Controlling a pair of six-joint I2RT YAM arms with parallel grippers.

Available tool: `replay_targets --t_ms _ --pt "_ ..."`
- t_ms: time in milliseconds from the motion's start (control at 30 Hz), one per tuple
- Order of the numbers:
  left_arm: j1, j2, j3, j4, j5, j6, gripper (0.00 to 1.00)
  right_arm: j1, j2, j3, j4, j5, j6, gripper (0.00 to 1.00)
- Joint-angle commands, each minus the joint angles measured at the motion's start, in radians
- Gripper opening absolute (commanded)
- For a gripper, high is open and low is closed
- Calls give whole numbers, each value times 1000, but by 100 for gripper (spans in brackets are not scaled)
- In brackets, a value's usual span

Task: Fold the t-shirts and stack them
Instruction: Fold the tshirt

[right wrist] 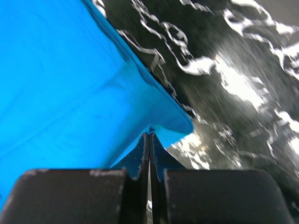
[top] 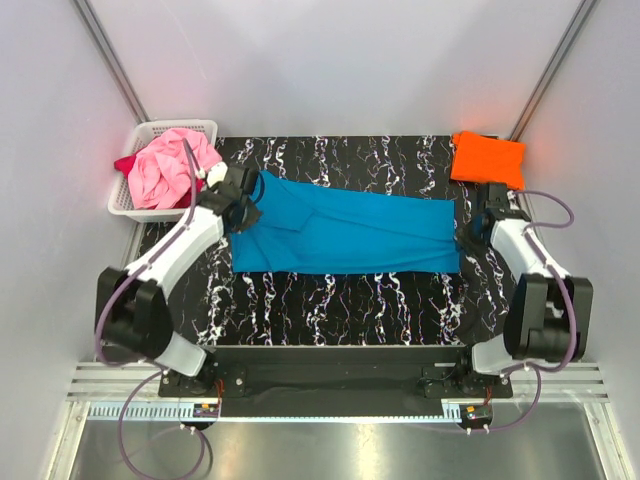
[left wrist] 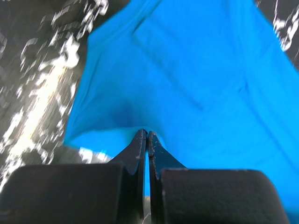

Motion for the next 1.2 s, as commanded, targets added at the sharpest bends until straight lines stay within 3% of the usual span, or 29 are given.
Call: replay_targets --t_ms 0,567,1067,1100,1133,1167 --pt "35 94 120 79 -17 38 0 -4 76 84 85 3 -19 0" --pt "156 501 495 122 -1 147 0 -6 456 365 159 20 -12 0" --pt "201 570 532 149 52 173 0 -6 523 437 173 9 -30 0" --pt "202 576 533 152 68 176 1 -6 529 448 168 -3 -32 15" --pt "202 590 539 155 79 181 3 -6 531 448 171 -21 -32 24" --pt "202 592 546 161 84 185 13 -6 528 446 172 -25 -30 32"
